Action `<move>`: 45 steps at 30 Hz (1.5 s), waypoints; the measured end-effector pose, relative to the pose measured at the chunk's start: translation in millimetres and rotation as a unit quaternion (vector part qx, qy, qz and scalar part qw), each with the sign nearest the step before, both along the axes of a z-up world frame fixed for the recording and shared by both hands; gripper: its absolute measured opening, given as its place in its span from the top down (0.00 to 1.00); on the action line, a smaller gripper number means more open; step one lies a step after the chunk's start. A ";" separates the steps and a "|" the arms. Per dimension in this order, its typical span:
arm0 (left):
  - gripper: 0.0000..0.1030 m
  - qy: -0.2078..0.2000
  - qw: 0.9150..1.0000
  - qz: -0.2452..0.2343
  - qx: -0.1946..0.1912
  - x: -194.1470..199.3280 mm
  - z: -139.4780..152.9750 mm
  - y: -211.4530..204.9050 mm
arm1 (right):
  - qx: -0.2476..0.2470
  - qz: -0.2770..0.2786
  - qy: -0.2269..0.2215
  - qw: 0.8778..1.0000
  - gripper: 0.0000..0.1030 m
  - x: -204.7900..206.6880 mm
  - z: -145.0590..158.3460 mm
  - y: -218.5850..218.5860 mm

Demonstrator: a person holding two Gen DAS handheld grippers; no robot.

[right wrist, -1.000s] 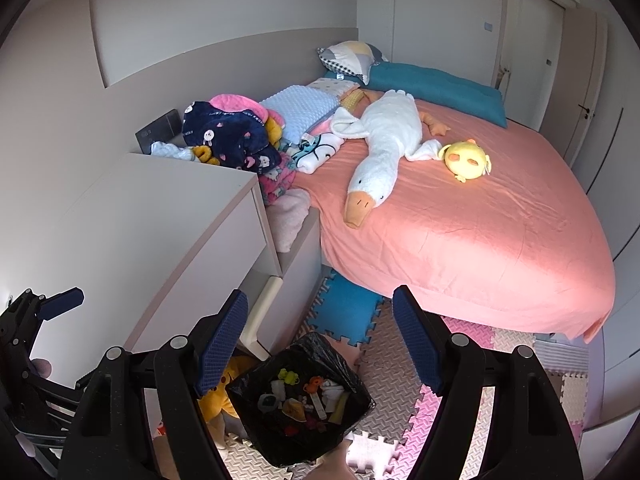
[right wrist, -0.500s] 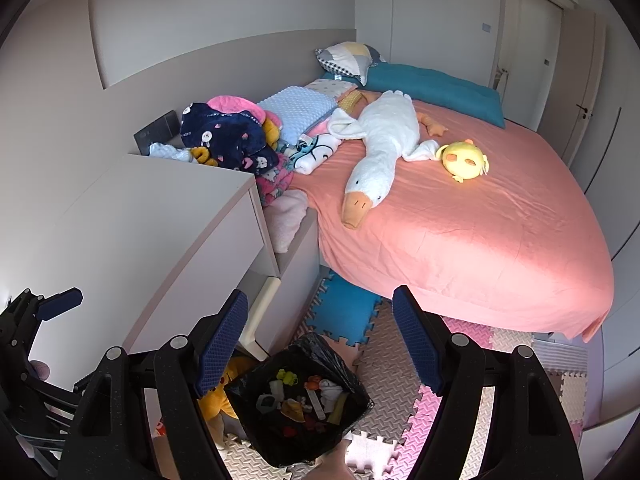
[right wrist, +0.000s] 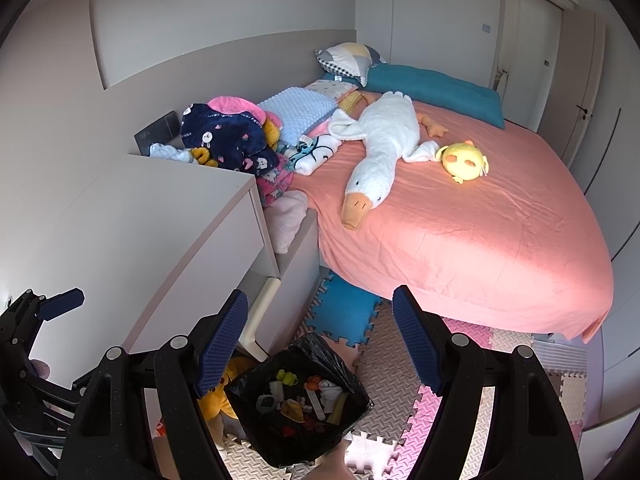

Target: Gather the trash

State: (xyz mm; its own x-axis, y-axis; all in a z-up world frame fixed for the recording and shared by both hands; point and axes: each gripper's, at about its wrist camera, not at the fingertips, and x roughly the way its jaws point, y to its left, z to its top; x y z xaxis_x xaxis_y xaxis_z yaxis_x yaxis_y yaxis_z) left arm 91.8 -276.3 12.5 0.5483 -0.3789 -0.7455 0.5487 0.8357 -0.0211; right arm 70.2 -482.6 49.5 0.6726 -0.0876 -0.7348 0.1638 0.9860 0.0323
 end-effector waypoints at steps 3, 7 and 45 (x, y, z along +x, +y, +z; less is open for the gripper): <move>0.06 0.000 1.000 0.000 0.000 0.2 -0.2 0.2 | 0.000 0.000 0.000 1.000 0.27 0.1 0.1 0.2; 0.06 -0.001 1.000 0.000 0.001 0.2 -0.2 0.4 | 0.000 0.000 -0.001 1.000 0.27 0.0 0.0 0.4; 0.06 -0.011 1.000 0.000 0.011 -2.5 1.2 -4.0 | -0.003 -0.002 0.002 1.000 0.27 -5.0 -0.1 -8.3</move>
State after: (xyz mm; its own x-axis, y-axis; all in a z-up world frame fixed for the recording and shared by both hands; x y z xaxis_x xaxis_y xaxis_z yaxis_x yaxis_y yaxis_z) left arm 89.3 -280.3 13.7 0.5640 -0.3631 -0.7417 0.5494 0.8355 0.0087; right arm 65.2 -490.9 49.4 0.6699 -0.0945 -0.7364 0.1678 0.9855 0.0262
